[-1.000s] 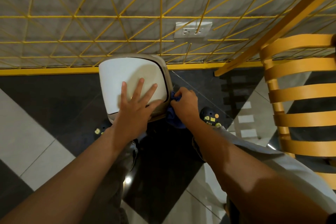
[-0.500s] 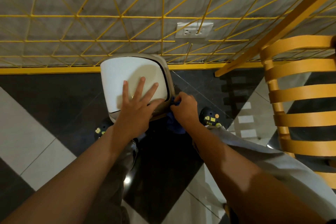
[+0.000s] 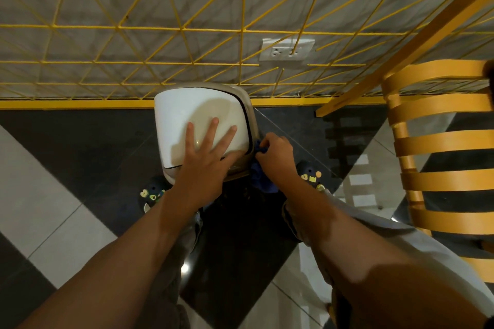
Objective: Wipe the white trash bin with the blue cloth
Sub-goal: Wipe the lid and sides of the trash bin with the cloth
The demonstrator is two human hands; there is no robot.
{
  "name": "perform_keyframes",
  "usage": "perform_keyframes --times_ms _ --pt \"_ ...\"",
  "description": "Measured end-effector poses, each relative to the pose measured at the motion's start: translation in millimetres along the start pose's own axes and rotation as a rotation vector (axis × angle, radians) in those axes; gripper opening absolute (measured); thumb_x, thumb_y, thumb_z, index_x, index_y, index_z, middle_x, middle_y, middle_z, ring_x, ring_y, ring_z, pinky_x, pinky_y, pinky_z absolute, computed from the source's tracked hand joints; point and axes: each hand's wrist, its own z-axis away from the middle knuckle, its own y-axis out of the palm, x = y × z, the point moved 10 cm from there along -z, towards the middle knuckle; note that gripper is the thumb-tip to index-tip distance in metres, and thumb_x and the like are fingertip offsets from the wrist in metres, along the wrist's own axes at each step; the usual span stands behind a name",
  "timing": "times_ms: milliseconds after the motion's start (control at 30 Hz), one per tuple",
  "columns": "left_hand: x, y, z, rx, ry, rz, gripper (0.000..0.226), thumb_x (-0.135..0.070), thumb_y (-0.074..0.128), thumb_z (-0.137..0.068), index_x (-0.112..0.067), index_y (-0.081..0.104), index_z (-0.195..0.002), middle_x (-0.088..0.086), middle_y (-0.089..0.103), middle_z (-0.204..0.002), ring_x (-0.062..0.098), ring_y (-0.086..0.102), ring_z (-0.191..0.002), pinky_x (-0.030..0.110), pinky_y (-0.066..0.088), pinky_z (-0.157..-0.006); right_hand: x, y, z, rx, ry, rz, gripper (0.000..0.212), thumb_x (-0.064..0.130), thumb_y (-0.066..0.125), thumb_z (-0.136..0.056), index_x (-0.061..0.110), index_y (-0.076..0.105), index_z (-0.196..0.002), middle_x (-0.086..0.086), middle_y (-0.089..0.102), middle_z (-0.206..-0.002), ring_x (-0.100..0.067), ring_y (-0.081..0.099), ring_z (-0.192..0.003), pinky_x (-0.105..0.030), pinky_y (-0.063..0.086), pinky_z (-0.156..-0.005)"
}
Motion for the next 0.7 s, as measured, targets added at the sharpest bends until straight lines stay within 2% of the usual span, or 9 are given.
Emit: perform_keyframes --times_ms 67,167,233,300,433,500,567,633,700 --pt "1 0 0 0.004 -0.002 0.008 0.061 -0.020 0.078 -0.052 -0.024 0.065 -0.111 0.011 0.041 -0.145 0.045 0.020 -0.134 0.071 0.006 -0.103 -2 0 -1 -0.002 -0.001 0.011 0.015 0.003 0.056 -0.085 0.013 0.046 -0.078 -0.019 0.053 -0.114 -0.017 0.042 -0.081 -0.027 0.033 -0.071" --pt "6 -1 0 0.024 -0.007 0.001 0.063 -0.019 0.077 -0.050 -0.025 0.064 -0.111 0.012 0.043 -0.144 0.046 0.029 -0.132 0.074 0.014 -0.097 8 0 -13 0.007 -0.027 0.046 0.034 0.002 0.058 -0.083 0.019 0.037 -0.063 -0.020 0.055 -0.112 -0.018 0.044 -0.080 -0.026 0.034 -0.070" --pt "6 0 -1 0.028 -0.003 0.010 0.063 -0.017 0.077 -0.051 -0.023 0.063 -0.112 0.012 0.043 -0.143 0.047 0.032 -0.131 0.075 0.017 -0.096 18 -3 -22 -0.009 -0.051 0.072 0.020 0.001 0.057 -0.083 0.013 0.046 -0.071 -0.021 0.056 -0.112 -0.022 0.047 -0.082 -0.028 0.036 -0.070" --pt "4 0 -1 0.037 0.003 0.006 0.062 -0.018 0.077 -0.051 -0.022 0.063 -0.112 0.012 0.042 -0.144 0.048 0.033 -0.131 0.075 0.018 -0.096 26 -7 -31 -0.023 -0.076 0.088 0.004 0.003 0.057 -0.084 0.004 0.057 -0.088 -0.021 0.059 -0.110 -0.029 0.053 -0.091 -0.031 0.038 -0.072" --pt "4 -4 1 0.029 0.022 0.052 0.064 -0.024 0.074 -0.059 -0.024 0.059 -0.121 0.014 0.038 -0.146 0.047 0.025 -0.134 0.072 0.014 -0.100 22 -26 -40 -0.095 -0.075 0.069 0.018 0.014 0.058 -0.089 0.004 0.062 -0.102 -0.014 0.062 -0.111 -0.025 0.057 -0.102 -0.022 0.037 -0.074" --pt "7 -2 1 0.043 0.034 0.102 0.071 -0.031 0.075 -0.063 -0.026 0.050 -0.129 0.016 0.035 -0.147 0.047 0.020 -0.134 0.072 0.014 -0.100 11 -41 -35 -0.141 -0.060 -0.017 0.019 0.018 0.061 -0.088 0.007 0.063 -0.104 -0.008 0.063 -0.112 -0.019 0.056 -0.105 -0.015 0.033 -0.076" --pt "9 0 -1 0.099 0.025 0.179 0.076 -0.038 0.070 -0.069 -0.028 0.037 -0.136 0.017 0.029 -0.150 0.046 0.013 -0.136 0.069 0.009 -0.102 -6 -51 -26 -0.165 0.004 -0.201 0.014 0.017 0.062 -0.087 0.010 0.064 -0.099 -0.004 0.064 -0.103 -0.016 0.057 -0.100 -0.018 0.040 -0.080" --pt "13 2 -3 0.141 -0.019 0.311 0.072 -0.047 0.051 -0.080 -0.031 0.023 -0.143 0.013 0.013 -0.155 0.040 -0.003 -0.140 0.060 -0.006 -0.107 -28 -52 -15 -0.152 0.132 -0.492 0.002 0.016 0.063 -0.086 0.016 0.061 -0.085 -0.003 0.063 -0.094 -0.019 0.061 -0.092 -0.030 0.050 -0.081" --pt "20 3 -5 0.179 -0.126 0.484 0.070 -0.056 0.026 -0.081 -0.032 0.014 -0.146 0.004 -0.005 -0.156 0.028 -0.020 -0.139 0.048 -0.019 -0.107 -40 -45 -6 -0.119 0.230 -0.771 0.011 0.013 0.062 -0.087 0.018 0.057 -0.078 -0.009 0.064 -0.090 -0.021 0.063 -0.082 -0.033 0.055 -0.073"
